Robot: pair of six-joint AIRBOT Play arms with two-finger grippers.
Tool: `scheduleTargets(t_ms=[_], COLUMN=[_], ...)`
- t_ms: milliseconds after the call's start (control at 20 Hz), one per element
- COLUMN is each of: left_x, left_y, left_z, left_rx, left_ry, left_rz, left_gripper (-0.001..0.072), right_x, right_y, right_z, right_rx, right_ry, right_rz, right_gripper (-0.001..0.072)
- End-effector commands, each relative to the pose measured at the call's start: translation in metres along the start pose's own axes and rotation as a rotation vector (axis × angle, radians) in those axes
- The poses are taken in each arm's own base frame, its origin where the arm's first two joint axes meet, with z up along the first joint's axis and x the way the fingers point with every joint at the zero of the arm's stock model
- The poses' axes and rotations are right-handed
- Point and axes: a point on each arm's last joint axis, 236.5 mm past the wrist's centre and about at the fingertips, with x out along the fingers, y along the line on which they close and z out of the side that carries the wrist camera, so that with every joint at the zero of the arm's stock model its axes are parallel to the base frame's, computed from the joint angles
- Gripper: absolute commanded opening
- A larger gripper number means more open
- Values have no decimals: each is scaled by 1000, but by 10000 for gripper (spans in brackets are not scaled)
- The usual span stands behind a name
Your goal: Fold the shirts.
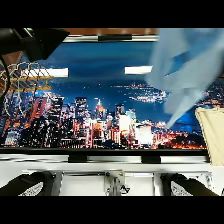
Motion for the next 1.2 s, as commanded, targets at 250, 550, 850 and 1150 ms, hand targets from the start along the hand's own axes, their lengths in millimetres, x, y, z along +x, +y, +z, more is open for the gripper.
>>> scheduleTargets(t_ms=[250,550,850,1150], left_x=[16,57,92,112], left_y=[5,-26,-55,-51], left_z=[5,-3,-6,-24], left_rx=[27,14,15,-3], left_ry=[-33,-34,-60,-28], left_rz=[30,-54,-106,-106], left_gripper=[624,625,625,123], right_x=[53,70,76,75], right_y=[152,186,181,179], right_z=[-21,-35,-43,-45], right_rx=[-413,-520,-588,-590], right_ry=[162,215,265,278], right_rz=[63,85,14,5], right_gripper=[74,74,74,75])
